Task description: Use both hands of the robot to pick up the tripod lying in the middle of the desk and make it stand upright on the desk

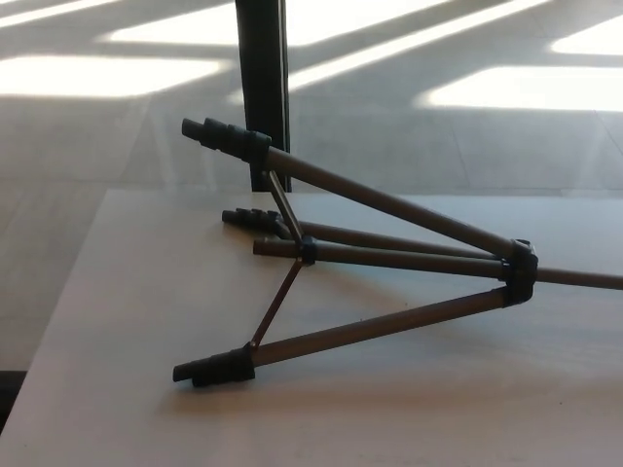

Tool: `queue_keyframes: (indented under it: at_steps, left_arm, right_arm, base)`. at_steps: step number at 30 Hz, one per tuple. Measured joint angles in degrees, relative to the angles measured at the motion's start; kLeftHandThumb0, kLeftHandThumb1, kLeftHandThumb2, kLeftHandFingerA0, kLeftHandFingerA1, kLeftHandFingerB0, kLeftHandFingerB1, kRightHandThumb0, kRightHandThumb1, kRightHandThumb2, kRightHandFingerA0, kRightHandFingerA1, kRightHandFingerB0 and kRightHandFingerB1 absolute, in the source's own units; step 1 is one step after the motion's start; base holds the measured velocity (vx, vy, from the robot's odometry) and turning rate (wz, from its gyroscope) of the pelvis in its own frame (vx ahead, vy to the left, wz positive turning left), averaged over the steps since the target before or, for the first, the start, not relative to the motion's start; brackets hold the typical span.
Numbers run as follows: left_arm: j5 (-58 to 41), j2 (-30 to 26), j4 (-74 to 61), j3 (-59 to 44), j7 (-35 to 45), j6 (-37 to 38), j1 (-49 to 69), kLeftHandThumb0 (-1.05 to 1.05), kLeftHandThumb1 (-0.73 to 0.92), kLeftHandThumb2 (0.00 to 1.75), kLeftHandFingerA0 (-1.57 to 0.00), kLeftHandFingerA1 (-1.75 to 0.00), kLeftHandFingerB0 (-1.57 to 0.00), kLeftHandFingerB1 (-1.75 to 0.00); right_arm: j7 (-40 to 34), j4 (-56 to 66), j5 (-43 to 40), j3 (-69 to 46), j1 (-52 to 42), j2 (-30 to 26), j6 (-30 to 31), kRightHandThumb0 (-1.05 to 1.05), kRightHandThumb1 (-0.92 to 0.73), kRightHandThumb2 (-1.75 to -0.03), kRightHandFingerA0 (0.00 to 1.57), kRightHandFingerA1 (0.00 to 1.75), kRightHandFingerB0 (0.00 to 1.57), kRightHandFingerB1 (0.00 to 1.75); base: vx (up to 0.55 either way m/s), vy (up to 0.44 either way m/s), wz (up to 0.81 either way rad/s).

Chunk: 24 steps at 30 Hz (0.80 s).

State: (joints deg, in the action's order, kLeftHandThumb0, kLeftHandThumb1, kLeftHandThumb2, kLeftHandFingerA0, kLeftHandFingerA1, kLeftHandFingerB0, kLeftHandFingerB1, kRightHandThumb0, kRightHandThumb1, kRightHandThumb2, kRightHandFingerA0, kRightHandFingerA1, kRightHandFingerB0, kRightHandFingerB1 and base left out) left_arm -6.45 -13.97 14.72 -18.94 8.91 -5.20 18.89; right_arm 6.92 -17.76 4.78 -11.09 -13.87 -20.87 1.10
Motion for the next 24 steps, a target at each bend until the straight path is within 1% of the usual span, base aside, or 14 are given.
queue_keyframes:
  at_steps: [1, 3, 7, 8, 10, 11, 12, 14, 16, 17, 20, 22, 23, 24]
  left_arm:
    - [-0.64, -0.59, -0.69, -1.38, 0.44, -0.03, 0.55, -0.69, 0.59, 0.58, -0.69, -0.51, -0.63, -0.43]
    - [-1.97, -1.58, -1.77, -3.87, 1.41, -0.14, 1.43, -0.65, 0.63, 0.60, -0.67, -0.48, -0.61, -0.41]
    - [-4.75, -2.82, -2.04, -8.62, 3.86, -0.17, 3.03, -0.67, 0.62, 0.60, -0.66, -0.48, -0.63, -0.41]
    - [-5.29, -2.97, -1.99, -9.55, 4.29, -0.18, 3.37, -0.63, 0.61, 0.59, -0.66, -0.44, -0.61, -0.41]
    - [-6.29, -3.65, -0.43, -11.38, 5.17, -0.16, 3.21, -0.64, 0.60, 0.59, -0.67, -0.44, -0.62, -0.41]
    - [-6.84, -4.05, 0.63, -12.42, 5.62, -0.15, 3.02, -0.64, 0.60, 0.59, -0.67, -0.44, -0.62, -0.41]
    - [-7.20, -4.26, 1.22, -13.09, 5.88, -0.15, 2.92, -0.65, 0.59, 0.59, -0.70, -0.47, -0.63, -0.41]
    - [-8.36, -5.12, 3.18, -15.41, 6.65, -0.15, 2.39, -0.65, 0.61, 0.59, -0.66, -0.47, -0.58, -0.41]
    - [-9.11, -5.98, 3.78, -16.85, 7.19, -0.15, 2.24, -0.65, 0.61, 0.59, -0.65, -0.47, -0.57, -0.41]
    - [-9.43, -6.24, 3.99, -17.34, 7.40, -0.15, 2.19, -0.64, 0.61, 0.59, -0.66, -0.47, -0.58, -0.41]
    - [-10.43, -6.85, 4.44, -18.76, 8.26, -0.15, 2.15, -0.66, 0.60, 0.59, -0.67, -0.48, -0.59, -0.42]
    - [-10.89, -7.07, 4.76, -19.49, 8.78, -0.15, 2.10, -0.68, 0.60, 0.59, -0.63, -0.45, -0.60, -0.42]
    - [-11.21, -7.48, 5.16, -20.09, 9.22, -0.15, 2.03, -0.70, 0.50, 0.88, -0.54, -0.56, -0.47, -0.51]
    - [-11.48, -7.98, 5.48, -20.53, 9.55, -0.15, 1.97, -0.72, 0.62, 0.60, -0.58, -0.45, -0.53, -0.37]
  right_arm:
    - [0.59, 0.76, -0.58, -1.30, -0.67, -0.34, 0.06, -0.61, -0.64, -0.60, 0.31, 0.46, 0.31, 0.31]
    - [1.86, 2.24, -1.75, -3.90, -2.04, -1.07, 0.29, -0.61, -0.64, -0.59, 0.33, 0.51, 0.31, 0.34]
    - [4.41, 5.28, -5.16, -9.64, -4.56, -2.17, 0.58, -0.61, -0.66, -0.60, 0.20, 0.44, 0.29, 0.31]
    - [5.05, 5.93, -5.87, -10.68, -5.10, -2.29, 0.82, -0.63, -0.65, -0.59, 0.29, 0.53, 0.31, 0.35]
    - [6.35, 7.07, -7.40, -12.48, -5.87, -2.52, 1.49, -0.60, -0.66, -0.60, 0.46, 0.51, 0.44, 0.37]
    - [6.98, 7.87, -8.17, -13.41, -6.20, -2.64, 2.03, -0.60, -0.66, -0.60, 0.46, 0.51, 0.44, 0.37]
    - [7.30, 8.45, -8.64, -13.97, -6.38, -2.69, 2.44, -0.56, -0.65, -0.60, 0.55, 0.61, 0.54, 0.39]
    - [8.32, 10.50, -10.26, -16.01, -6.90, -2.98, 4.17, -0.52, -0.64, -0.59, 0.58, 0.65, 0.55, 0.41]
    - [9.14, 12.37, -11.56, -17.41, -7.47, -3.23, 5.78, -0.55, -0.66, -0.60, 0.56, 0.60, 0.52, 0.38]
    - [9.40, 13.11, -11.96, -17.79, -7.81, -3.34, 6.36, -0.61, -0.70, -0.62, 0.50, 0.51, 0.43, 0.36]
    - [10.47, 16.79, -12.85, -19.09, -9.98, -4.19, 8.82, -0.68, -0.71, -0.61, 0.51, 0.51, 0.39, 0.34]
    - [11.13, 18.51, -13.49, -19.92, -11.10, -4.70, 10.10, -0.63, -0.74, -0.62, 0.50, 0.47, 0.37, 0.35]
    - [11.63, 19.68, -14.06, -20.78, -11.87, -5.14, 11.08, -0.62, -0.74, -0.63, 0.53, 0.48, 0.40, 0.34]
    - [12.02, 20.55, -14.44, -21.46, -12.39, -5.66, 11.78, -0.65, -0.72, -0.62, 0.55, 0.49, 0.43, 0.34]
  base:
    - [0.00, 0.000, 0.00]
    - [0.00, 0.000, 0.00]
    - [0.00, 0.000, 0.00]
    - [0.00, 0.000, 0.00]
    - [0.00, 0.000, 0.00]
    - [0.00, 0.000, 0.00]
    - [0.00, 0.000, 0.00]
    - [0.00, 0.000, 0.00]
    - [0.00, 0.000, 0.00]
    - [0.00, 0.000, 0.00]
    - [0.00, 0.000, 0.00]
    - [0.00, 0.000, 0.00]
    - [0.00, 0.000, 0.00]
    - [0.00, 0.000, 0.00]
